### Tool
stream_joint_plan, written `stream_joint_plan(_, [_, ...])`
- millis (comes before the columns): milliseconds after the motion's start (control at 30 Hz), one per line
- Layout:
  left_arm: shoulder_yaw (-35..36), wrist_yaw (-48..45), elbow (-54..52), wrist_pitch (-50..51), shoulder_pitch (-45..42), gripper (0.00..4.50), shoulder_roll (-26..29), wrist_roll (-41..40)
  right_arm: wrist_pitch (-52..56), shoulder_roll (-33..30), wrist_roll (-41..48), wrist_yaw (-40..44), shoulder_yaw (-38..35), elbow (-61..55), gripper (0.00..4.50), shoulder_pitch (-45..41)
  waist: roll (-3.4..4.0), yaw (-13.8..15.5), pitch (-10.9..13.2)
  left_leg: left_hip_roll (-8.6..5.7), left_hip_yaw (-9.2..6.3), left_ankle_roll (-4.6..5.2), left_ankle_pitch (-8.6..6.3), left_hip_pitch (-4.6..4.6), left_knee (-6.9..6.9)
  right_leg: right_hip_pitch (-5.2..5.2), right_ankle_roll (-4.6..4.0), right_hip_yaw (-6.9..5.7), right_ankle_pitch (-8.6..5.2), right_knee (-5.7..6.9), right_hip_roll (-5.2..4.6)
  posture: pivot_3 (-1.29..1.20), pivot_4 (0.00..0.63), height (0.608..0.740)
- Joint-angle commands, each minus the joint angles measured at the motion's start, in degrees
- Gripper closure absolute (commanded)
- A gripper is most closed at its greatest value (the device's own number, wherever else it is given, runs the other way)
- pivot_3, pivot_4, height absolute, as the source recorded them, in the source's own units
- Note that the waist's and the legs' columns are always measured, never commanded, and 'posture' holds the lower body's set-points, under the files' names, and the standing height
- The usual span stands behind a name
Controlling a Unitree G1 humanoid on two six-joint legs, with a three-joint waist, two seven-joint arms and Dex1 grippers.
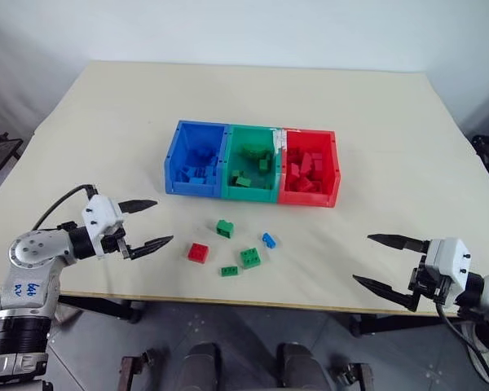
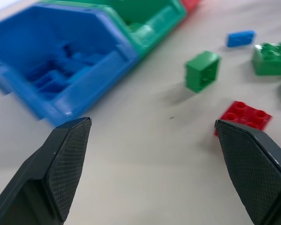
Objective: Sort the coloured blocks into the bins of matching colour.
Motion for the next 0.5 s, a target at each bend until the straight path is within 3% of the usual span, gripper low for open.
stream_joint_plan(33, [0.2, -0.6, 0.9, -1.2, -0.4, 0.01, 0.5, 0.6, -0.6, 0.7, 0.1, -0.8, 0.7, -0.6, 0.0, -1.5, 0.0, -0.1, 0.0, 0.05, 0.01, -0.02, -0.01, 0.0, 0.01, -0.03, -0.03, 0.0, -0.02, 0.03, 0.04, 0.0, 0.15, 0.74])
stream_joint_plan(300, [-0.2, -6.4, -4.8, 3.8, 3.3, 0.01, 0.5, -4.6, 0.7, 0.3, 1.2, 0.0, 0.7, -1.7, 0.0, -1.0, 0.0, 0.1, 0.0, 0.28, 0.01, -0.14, -0.09, -0.03, 0.03, -0.03, -0.09, 0.01, -0.04, 0.11, 0.28, 0.0, 0.15, 0.74])
stream_joint_plan(500, [-5.3, -6.4, -15.0, 5.8, 1.4, 0.01, -3.2, -5.7, 2.7, -1.3, 1.4, 0.0, -1.6, 0.1, 0.0, -0.6, 0.0, 0.4, 0.0, 0.27, -0.03, -0.14, -0.1, -0.02, 0.09, 0.03, -0.11, 0.02, -0.05, 0.02, 0.26, 0.0, 0.15, 0.74])
